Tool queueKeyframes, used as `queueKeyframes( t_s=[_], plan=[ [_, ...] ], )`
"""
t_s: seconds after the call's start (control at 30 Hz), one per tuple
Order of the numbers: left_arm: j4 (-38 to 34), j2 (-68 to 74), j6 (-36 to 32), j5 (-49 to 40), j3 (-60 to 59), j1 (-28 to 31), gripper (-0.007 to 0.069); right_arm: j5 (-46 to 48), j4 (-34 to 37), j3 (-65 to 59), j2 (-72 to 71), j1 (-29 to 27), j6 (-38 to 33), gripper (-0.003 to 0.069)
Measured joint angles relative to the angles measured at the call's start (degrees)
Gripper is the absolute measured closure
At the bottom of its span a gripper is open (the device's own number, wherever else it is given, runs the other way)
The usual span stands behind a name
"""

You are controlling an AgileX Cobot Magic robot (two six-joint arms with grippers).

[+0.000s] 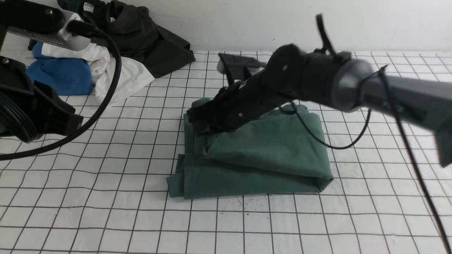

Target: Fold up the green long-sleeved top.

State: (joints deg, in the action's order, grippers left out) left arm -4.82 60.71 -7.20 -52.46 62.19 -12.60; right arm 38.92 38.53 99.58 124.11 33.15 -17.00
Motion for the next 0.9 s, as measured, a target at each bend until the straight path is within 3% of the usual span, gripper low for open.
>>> queueKeyframes(
  t_s=[0.07,0.1,0.13,0.23,0.4,0.5,0.6,0.77,0.9],
  plan=[
    [-0.04,0.00,0.00,0.00,-0.02,0.00,0.0560,-0.70,3.70,1.16,2.39,0.10,-2.20,0.0551],
    [-0.04,0.00,-0.04,0.27,-0.45,0.00,0.0560,-0.18,6.22,2.50,3.40,-0.28,-3.04,0.0491],
    [-0.04,0.00,-0.04,0.33,-0.61,0.00,0.0560,-0.18,6.52,2.71,3.37,-0.37,-3.12,0.0482],
    [-0.31,0.00,-0.04,2.13,-2.59,0.00,0.0560,5.15,8.42,8.91,2.71,-1.82,-4.38,0.0354],
    [-1.58,-2.06,-1.55,5.27,-4.09,0.00,0.0560,15.05,4.24,15.38,1.13,-3.54,-5.06,0.0319],
    [-4.90,-7.85,-6.28,10.94,-5.17,0.00,0.0560,22.21,-1.67,16.54,1.51,-3.36,-5.08,0.0377],
    [-7.71,-12.07,-9.61,16.34,-7.56,0.00,0.0560,23.40,-2.91,16.59,3.61,-2.62,-5.12,0.0442],
    [-14.21,-24.59,-22.56,28.00,-17.28,0.00,0.0560,18.51,1.17,16.59,11.98,0.83,-6.49,0.0599],
    [-16.77,-32.52,-29.17,35.41,-23.99,0.00,0.0560,15.75,6.19,16.59,15.49,2.74,-9.80,0.0663]
  ],
)
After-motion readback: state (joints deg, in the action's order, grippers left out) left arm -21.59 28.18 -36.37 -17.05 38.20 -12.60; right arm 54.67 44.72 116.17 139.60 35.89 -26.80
